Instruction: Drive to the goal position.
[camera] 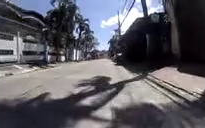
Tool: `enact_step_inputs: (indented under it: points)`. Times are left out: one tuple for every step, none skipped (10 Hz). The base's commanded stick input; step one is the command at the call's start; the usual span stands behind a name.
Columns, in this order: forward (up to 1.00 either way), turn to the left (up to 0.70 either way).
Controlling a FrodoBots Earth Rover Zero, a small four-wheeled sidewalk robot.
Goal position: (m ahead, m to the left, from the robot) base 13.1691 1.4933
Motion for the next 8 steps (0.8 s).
enact_step_inputs:
  points:
    - [1.0, 0.0]
    - [1.0, 0.1]
    - [1.0, 0.06]
    - [1.0, 0.01]
    - [1.0, -0.07]
    - [1.0, -0.22]
    - [1.0, -0.4]
    - [1.0, -0.37]
